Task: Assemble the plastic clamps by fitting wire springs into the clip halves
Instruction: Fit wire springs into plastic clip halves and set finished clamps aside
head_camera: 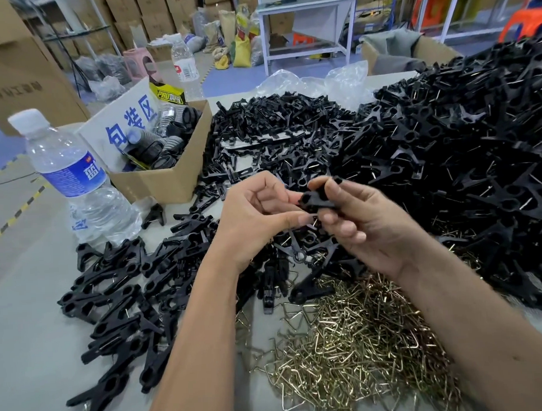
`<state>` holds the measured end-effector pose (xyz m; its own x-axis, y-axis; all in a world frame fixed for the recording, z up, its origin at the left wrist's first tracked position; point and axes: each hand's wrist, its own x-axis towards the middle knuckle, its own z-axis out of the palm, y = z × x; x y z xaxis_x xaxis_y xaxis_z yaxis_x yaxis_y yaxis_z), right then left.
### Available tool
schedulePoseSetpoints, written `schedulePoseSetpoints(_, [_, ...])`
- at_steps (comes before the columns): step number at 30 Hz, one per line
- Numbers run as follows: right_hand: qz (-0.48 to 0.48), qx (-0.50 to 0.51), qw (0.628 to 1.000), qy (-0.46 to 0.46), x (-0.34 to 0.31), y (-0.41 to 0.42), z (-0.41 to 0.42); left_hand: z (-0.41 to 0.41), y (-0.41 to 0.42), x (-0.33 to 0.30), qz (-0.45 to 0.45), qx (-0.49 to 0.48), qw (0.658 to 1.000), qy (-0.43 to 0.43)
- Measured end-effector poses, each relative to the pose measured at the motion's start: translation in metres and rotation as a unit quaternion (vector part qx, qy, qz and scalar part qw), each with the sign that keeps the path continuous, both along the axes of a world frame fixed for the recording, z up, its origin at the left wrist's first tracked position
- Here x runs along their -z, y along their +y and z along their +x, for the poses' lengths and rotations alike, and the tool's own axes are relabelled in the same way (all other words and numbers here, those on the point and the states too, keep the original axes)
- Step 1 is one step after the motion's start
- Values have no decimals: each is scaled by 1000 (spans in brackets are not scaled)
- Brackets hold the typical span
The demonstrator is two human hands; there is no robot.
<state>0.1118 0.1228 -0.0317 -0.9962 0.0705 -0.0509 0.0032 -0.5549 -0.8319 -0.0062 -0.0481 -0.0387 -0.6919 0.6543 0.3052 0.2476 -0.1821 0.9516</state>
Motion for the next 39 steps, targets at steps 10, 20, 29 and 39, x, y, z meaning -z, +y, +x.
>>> schedulePoseSetpoints(10, [732, 303, 593, -146, -89, 62, -99, -105, 16, -23, -304, -347, 884, 72])
schedulePoseSetpoints(20, [804, 134, 562, -138, -39, 15, -250, -182, 86, -8, -438, -283, 829, 205])
schedulePoseSetpoints(29, [779, 83, 597, -170, -12, 23, -281, -198, 93, -3, -499, -260, 812, 155])
schedulePoseSetpoints(39, [403, 222, 885, -75, -17, 8, -178, -114, 51, -20, -203, -322, 922, 63])
